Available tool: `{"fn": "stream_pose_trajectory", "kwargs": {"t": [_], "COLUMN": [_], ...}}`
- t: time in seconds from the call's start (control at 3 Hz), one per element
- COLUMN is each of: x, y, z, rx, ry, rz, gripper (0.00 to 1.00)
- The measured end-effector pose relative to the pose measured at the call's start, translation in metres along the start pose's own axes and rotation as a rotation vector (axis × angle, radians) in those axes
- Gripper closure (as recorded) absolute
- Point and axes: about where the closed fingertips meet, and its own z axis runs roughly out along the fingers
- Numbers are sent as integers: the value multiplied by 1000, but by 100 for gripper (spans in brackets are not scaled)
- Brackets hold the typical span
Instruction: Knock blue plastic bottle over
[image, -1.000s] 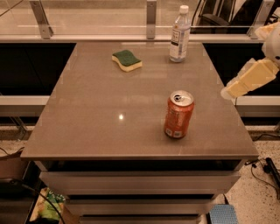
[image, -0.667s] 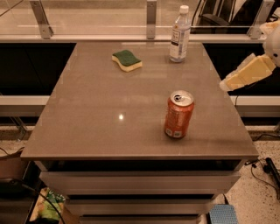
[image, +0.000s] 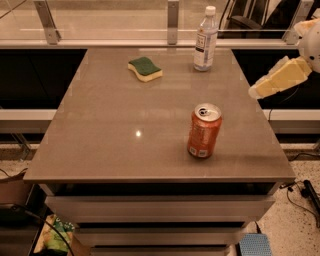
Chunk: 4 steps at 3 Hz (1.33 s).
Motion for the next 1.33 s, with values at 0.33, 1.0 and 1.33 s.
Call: {"fn": "stream_pose_trajectory", "kwargs": {"t": [0.33, 1.0, 1.33], "x": [-9, -29, -34], "y": [-15, -53, -67], "z": [5, 28, 48], "rx": [7, 29, 34], "ry": [-40, -145, -192], "rz": [-2, 71, 129], "gripper": [0, 0, 0]}}
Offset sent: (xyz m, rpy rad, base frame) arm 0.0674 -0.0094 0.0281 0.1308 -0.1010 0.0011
